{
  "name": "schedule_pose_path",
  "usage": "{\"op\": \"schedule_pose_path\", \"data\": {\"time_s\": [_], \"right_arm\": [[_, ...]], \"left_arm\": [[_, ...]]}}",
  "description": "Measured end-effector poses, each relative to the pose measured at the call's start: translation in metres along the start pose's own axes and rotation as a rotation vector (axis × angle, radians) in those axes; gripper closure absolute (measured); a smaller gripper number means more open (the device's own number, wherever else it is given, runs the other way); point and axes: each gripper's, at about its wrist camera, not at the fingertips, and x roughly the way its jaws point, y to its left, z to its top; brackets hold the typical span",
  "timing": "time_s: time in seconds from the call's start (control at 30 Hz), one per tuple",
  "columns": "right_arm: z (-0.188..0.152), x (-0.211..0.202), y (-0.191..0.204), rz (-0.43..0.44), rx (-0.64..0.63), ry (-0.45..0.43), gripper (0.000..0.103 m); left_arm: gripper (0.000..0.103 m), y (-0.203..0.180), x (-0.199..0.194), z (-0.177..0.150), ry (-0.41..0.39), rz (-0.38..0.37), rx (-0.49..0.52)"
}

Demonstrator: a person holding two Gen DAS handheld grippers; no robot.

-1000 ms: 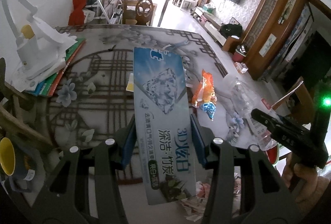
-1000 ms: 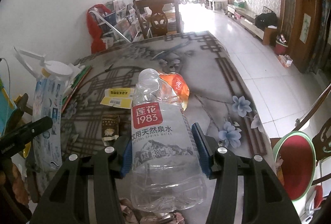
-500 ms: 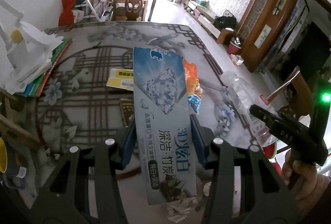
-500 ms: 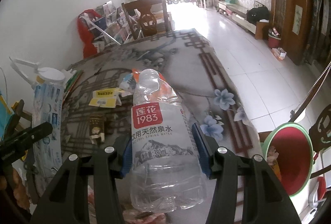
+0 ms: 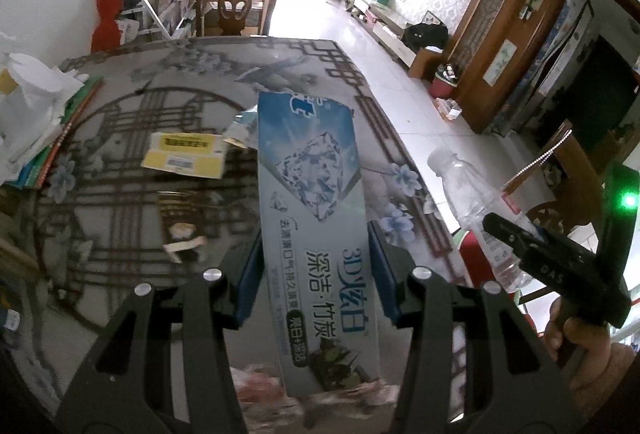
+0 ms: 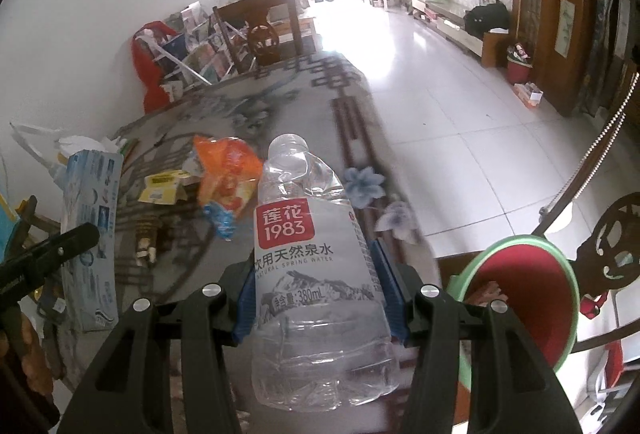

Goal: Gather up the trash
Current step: 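Carry the toothpaste box and water bottle over the red bin with both grippers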

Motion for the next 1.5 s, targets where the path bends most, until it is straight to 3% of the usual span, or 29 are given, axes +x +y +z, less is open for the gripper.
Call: {"op": "schedule_pose_path", "data": {"time_s": [0.57, 0.97, 1.5], "right_arm": [[-0.002, -0.017, -0.097, -0.008, 0.072, -0.003, 0.054], [-0.01, -0.039, -0.159, -0.083, 0.168, -0.03, 0.054], [-0.036, -0.058, -0.237, -0.171, 0.33, -0.018, 0.054]], "left_arm": [[0.056, -0.09, 0.022, 0.001, 0.023, -0.004, 0.059], [0.055, -0.167, 0.047, 0.011, 0.032, -0.104, 0.171], [0.055, -0.26, 0.112, -0.014, 0.213, -0.242, 0.315]]}}
